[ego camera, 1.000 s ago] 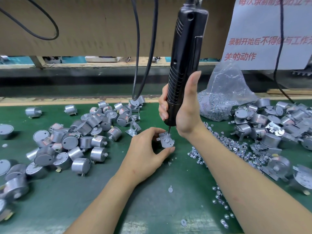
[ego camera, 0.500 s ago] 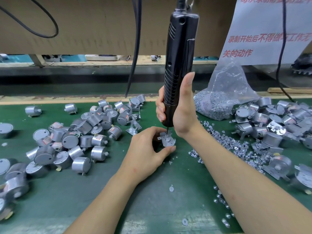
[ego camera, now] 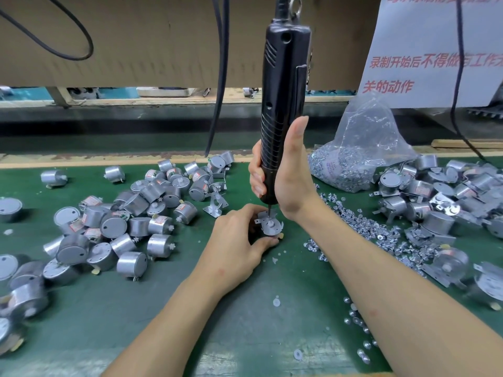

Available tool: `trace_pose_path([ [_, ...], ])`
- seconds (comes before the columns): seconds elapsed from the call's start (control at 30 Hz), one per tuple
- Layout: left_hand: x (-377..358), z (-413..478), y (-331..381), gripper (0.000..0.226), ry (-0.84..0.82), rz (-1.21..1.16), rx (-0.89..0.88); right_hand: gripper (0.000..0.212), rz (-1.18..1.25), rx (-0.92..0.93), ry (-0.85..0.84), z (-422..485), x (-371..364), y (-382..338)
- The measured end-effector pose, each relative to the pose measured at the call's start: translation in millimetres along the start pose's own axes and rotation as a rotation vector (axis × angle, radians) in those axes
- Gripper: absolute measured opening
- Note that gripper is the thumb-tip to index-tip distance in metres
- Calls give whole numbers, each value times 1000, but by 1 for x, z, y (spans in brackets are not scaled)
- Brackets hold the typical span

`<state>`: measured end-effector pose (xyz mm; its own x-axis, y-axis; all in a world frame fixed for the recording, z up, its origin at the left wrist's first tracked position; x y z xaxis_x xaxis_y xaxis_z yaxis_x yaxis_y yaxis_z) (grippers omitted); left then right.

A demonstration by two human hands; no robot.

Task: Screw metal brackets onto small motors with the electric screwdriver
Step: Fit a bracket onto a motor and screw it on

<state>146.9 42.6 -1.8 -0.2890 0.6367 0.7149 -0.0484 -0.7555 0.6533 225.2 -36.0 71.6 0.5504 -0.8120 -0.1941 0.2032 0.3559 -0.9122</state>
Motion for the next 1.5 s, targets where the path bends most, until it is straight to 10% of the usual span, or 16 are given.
trace_pose_path([
  [1.2,0,1,2,38,-4,3,-74,86,-77,54,117,-1,2,3],
  [1.5,-3,3,4,33,-44,-2,-107,84,110,36,-171,5,16,-9],
])
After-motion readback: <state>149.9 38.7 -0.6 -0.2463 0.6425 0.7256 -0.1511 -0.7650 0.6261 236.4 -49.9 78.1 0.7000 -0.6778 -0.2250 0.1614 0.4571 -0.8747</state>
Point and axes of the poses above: each hand's wrist, its own z-axis towards the middle knuckle, its own x-axis out of the back of the hand, y = z × x, the point moved 4 cm from there along z, towards the middle knuckle, and after that the axes turned 1 degree about x, right-handed, at the moved point
